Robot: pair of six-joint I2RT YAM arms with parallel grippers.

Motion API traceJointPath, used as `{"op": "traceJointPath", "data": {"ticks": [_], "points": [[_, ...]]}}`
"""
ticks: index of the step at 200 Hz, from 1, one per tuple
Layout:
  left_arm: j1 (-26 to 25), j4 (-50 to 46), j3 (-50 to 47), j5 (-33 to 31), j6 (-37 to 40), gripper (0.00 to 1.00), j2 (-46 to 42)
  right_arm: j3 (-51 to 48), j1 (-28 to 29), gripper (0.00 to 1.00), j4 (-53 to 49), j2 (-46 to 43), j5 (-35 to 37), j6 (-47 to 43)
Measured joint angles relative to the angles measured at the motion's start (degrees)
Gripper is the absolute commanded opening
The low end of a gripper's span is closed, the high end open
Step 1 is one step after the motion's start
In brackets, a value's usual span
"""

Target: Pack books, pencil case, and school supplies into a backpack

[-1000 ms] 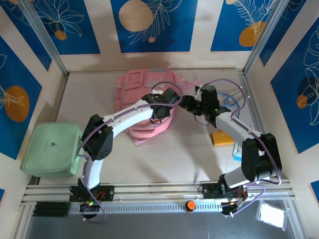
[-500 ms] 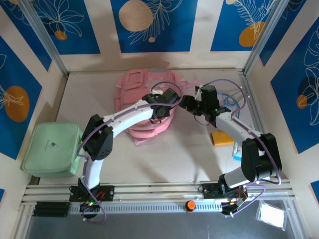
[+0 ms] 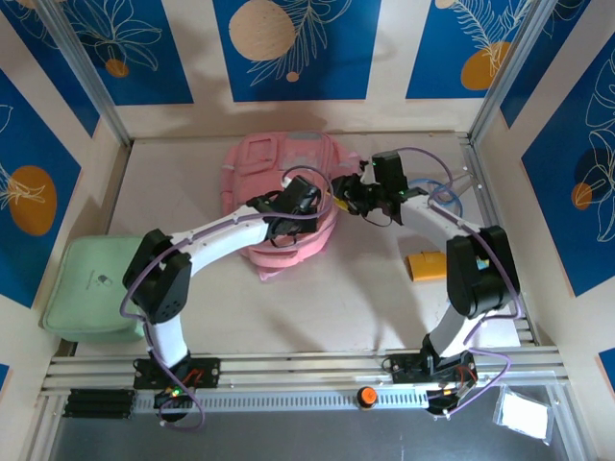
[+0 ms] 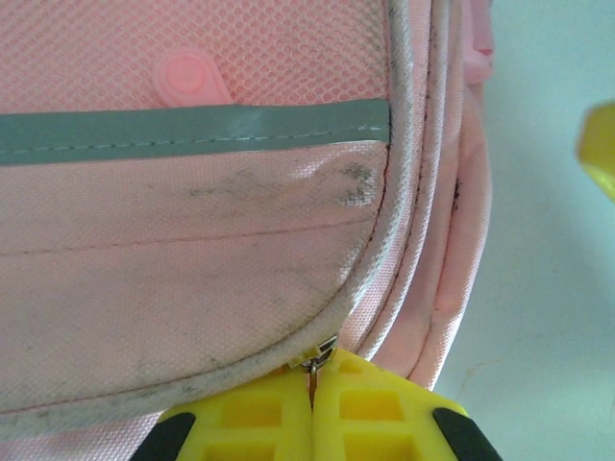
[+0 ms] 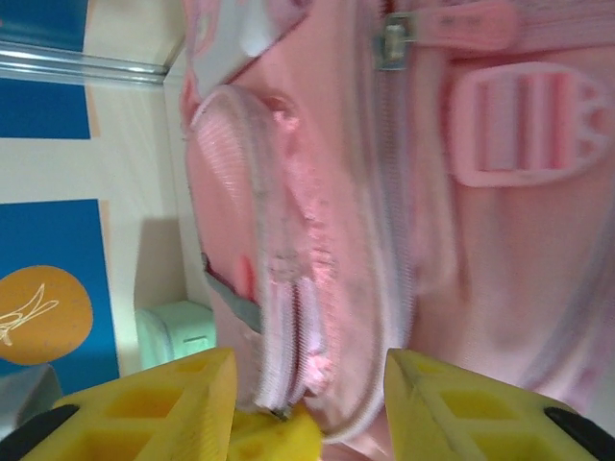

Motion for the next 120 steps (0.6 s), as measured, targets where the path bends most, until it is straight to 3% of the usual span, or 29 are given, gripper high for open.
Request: {"op": "traceJointPath", "data": {"ticks": [76,120], "points": [[1.29,2.71,-1.81,4.02,1.55,0.00,-0.94,13.03,4.11,0.40,-12.07,9.60,1.44,1.14],[1.79,2.99,-2.27,5.53,1.66,0.00,-1.05,16.09,4.39,0.17,-15.47,12.66,1.11,-0.48]]}}
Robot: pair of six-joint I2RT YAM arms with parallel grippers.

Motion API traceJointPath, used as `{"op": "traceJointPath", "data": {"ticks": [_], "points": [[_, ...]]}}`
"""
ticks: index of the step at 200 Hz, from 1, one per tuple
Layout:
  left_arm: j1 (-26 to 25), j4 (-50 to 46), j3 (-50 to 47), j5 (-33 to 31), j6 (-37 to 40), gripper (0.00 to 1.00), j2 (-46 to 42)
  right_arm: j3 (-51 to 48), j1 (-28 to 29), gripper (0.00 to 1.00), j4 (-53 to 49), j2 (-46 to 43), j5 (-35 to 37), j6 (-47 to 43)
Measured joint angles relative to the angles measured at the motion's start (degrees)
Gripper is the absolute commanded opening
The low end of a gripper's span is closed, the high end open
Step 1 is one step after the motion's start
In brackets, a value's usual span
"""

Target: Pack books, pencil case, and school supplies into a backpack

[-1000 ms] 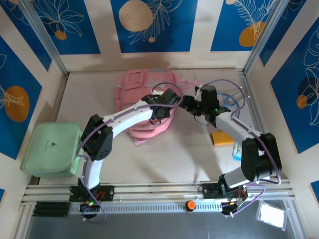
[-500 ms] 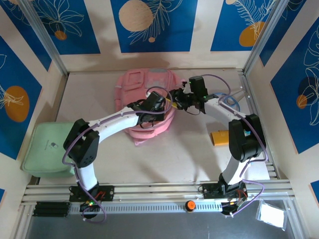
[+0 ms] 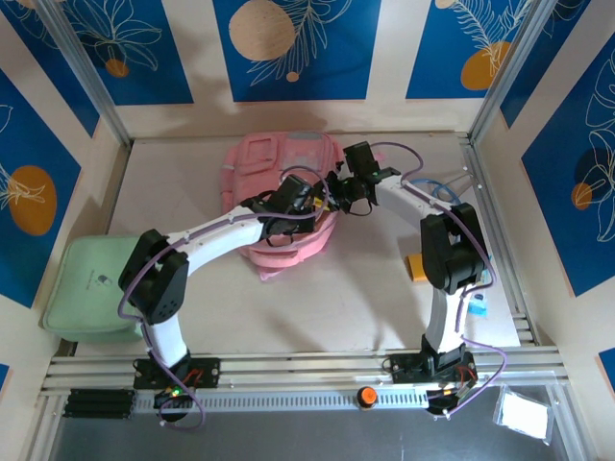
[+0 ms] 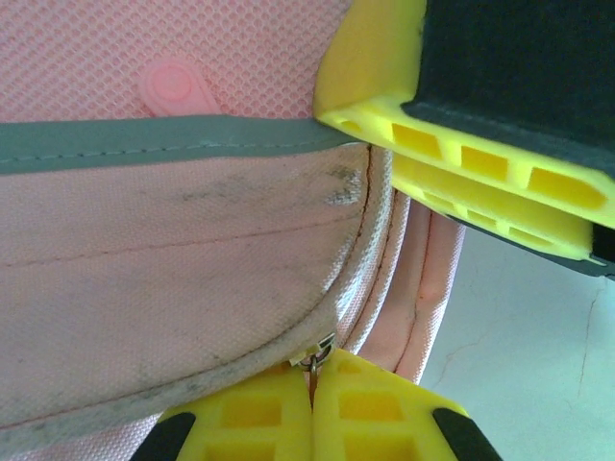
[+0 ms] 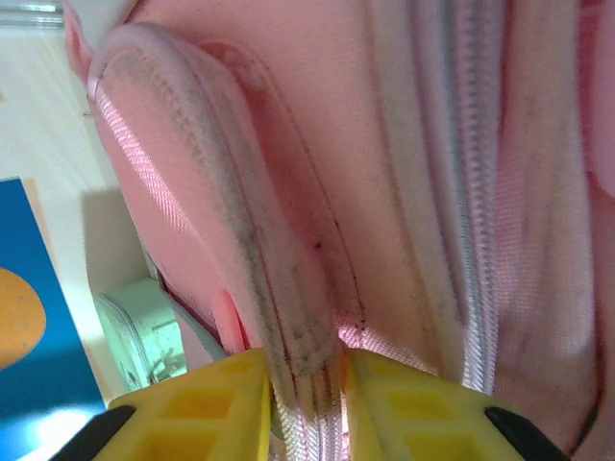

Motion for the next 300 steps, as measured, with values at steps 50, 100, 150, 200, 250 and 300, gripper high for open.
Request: {"op": "traceJointPath", "data": {"ticks": [50,100,150,200,250,300], "points": [[3.34,1.77,-3.58,5.44,3.74,0.00,-2.29,0.04,-0.46,0.07,-0.59,-0.44,1.31,-2.03],[10.08,0.44,-9.84,11.54,11.32,0.00,-8.46,-0.04,-2.54,0.04,-3.23,-2.23,3.21,-5.11],[12.74,-0.81,-12.09,13.94,18.01,0.00,-10.91,-1.92,-6.49,0.22,-4.17,-4.57,3.65,-7.45],[11.96,-0.90,-11.43,16.59,19.58,0.00,-10.86,-11.17,-9.60,0.47,-1.81,-14.21,6.27,-4.17],[6.80,-0.81,-6.84,17.31,19.34,0.00,-8.70,-22.21,-4.74,0.54,2.93,-26.62,7.32,8.41],[3.50,-0.09,-3.89,18.78,18.86,0.00,-5.09,-21.94,-1.88,0.54,6.01,-24.26,6.88,15.06]]}}
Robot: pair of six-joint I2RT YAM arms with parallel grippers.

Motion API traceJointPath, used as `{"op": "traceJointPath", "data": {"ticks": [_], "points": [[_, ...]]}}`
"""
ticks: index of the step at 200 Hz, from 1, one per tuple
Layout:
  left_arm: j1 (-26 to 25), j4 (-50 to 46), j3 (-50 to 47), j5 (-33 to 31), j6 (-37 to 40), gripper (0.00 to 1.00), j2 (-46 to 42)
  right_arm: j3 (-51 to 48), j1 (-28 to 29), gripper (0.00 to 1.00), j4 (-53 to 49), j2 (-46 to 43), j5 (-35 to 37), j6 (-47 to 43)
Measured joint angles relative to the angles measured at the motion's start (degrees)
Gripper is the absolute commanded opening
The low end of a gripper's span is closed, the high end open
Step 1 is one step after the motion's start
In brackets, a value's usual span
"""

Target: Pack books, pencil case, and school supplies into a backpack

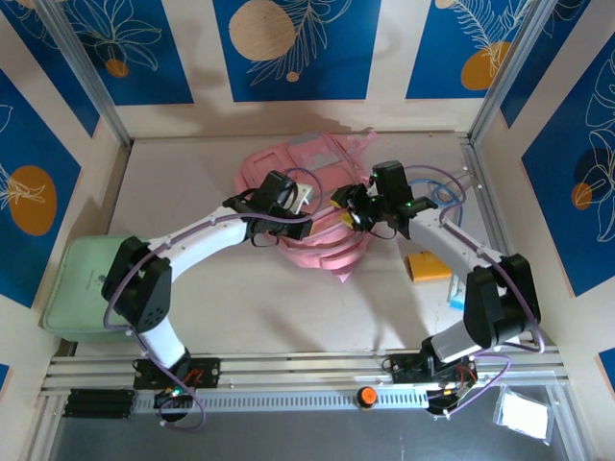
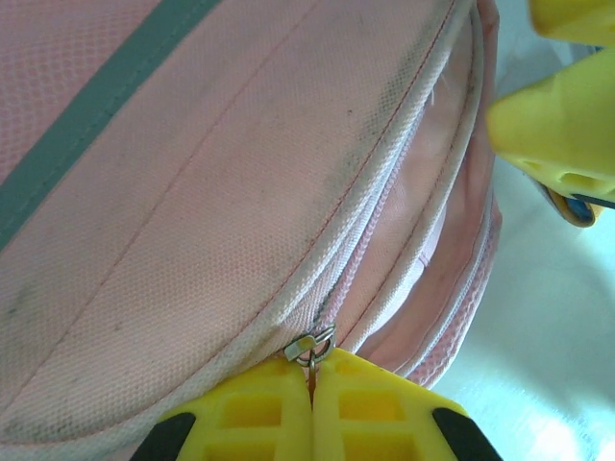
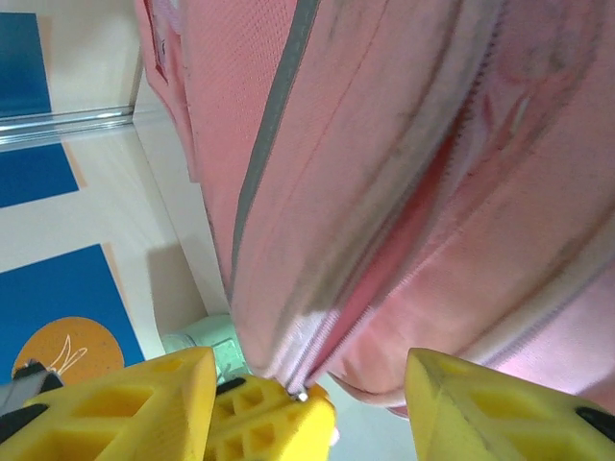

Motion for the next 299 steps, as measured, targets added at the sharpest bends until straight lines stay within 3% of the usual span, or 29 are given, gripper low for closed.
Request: {"op": "traceJointPath", "data": {"ticks": [35,56,81,186,197,209,221,237,251,263,299], "points": [[-0.13,-0.04,0.20,0.33,-0.09,0.00,0.63,2.32,0.00,0.42,0.00,4.11,0.09,0.85],[-0.13,-0.20,0.31,0.39,0.07,0.00,0.63,2.99,0.00,0.25,-0.48,5.29,0.72,0.81],[-0.13,-0.85,0.68,0.44,0.52,0.00,0.76,4.04,0.00,0.10,-1.55,6.36,1.25,-0.20],[7.50,-2.89,-3.72,1.57,3.08,0.00,-2.56,5.99,-2.23,0.06,-5.33,6.40,1.49,-7.50],[7.98,-2.89,-3.82,1.97,3.13,0.00,-2.58,5.99,-2.25,0.08,-5.64,6.40,1.46,-7.98],[8.15,-2.84,-3.93,2.25,3.39,0.08,-2.62,6.03,-2.25,0.12,-5.70,6.40,1.25,-8.41],[8.22,-2.82,-3.93,2.40,3.67,0.13,-2.62,6.21,-2.25,0.23,-6.10,6.40,1.22,-9.05],[8.63,-3.37,-3.82,1.29,4.04,0.31,-2.62,6.54,-2.64,0.39,-7.26,6.16,2.54,-11.21],[9.35,-4.17,-3.37,-1.29,4.48,0.37,-2.69,6.43,-3.43,0.49,-8.74,5.11,4.74,-12.81],[9.99,-4.61,-2.75,-4.46,4.52,0.49,-2.91,5.84,-3.98,0.54,-9.70,3.13,7.15,-14.27],[10.67,-4.11,-1.53,-10.56,5.09,0.63,-5.51,2.21,-6.14,0.59,-14.23,-6.47,15.54,-17.97]]}}
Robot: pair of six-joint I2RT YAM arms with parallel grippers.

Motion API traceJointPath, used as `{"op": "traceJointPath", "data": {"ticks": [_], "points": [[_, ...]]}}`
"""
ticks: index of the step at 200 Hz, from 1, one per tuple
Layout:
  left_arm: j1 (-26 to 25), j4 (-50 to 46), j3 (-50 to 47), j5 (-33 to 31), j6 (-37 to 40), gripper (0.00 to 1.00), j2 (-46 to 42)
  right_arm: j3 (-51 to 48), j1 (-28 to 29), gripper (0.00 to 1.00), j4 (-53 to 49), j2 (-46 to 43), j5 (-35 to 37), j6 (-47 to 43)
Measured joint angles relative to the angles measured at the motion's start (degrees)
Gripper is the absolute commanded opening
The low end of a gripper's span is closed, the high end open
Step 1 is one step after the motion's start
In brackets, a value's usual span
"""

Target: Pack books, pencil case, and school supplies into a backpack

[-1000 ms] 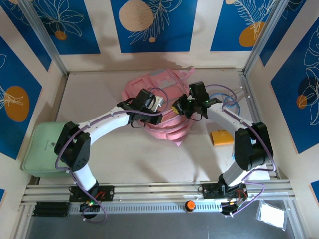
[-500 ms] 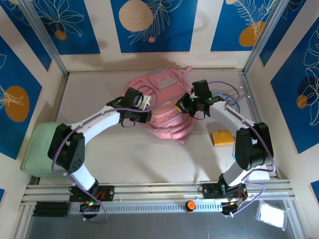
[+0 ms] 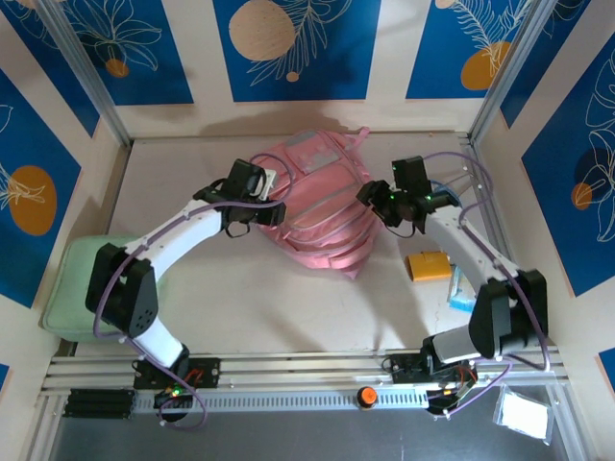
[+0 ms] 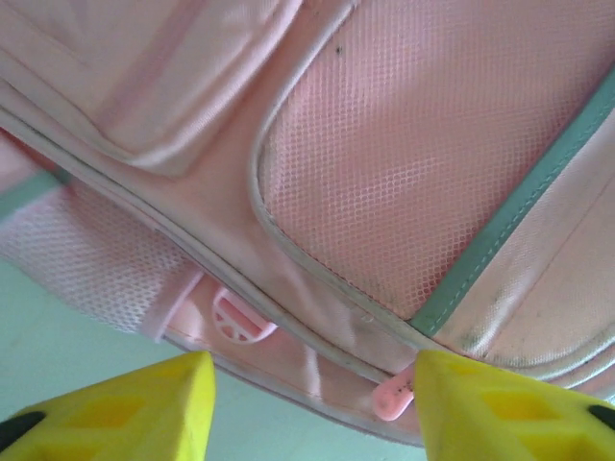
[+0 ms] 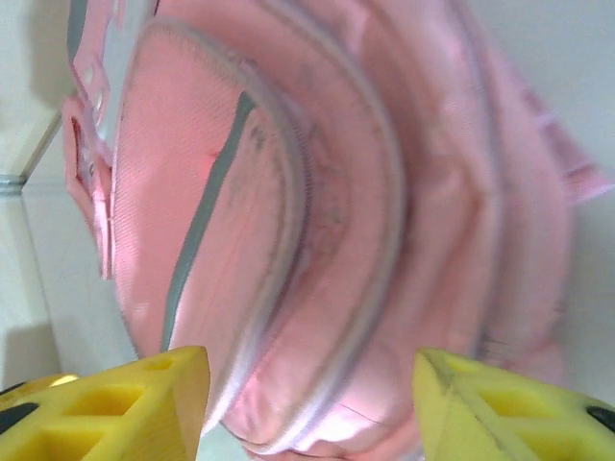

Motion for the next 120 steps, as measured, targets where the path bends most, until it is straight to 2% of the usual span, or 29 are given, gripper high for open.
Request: {"op": "traceJointPath", "data": {"ticks": [53,90,105,120], "points": [[-0.02,3.98,-1.81,-0.61,0.94,0.86,-5.18,-8.85,-7.69,0.60,-7.39,-3.76,9.18,-1.07],[-0.02,5.92,-3.85,-0.44,1.49,0.94,-6.25,-14.34,-13.88,0.60,-11.13,-4.24,11.23,0.42],[-0.02,6.49,-4.46,-0.44,1.44,0.95,-6.75,-17.44,-17.59,0.56,-11.72,-5.29,11.69,2.25],[-0.02,7.06,-4.63,-0.46,1.42,0.96,-7.08,-20.50,-21.20,0.47,-12.31,-6.27,11.85,4.22]]}}
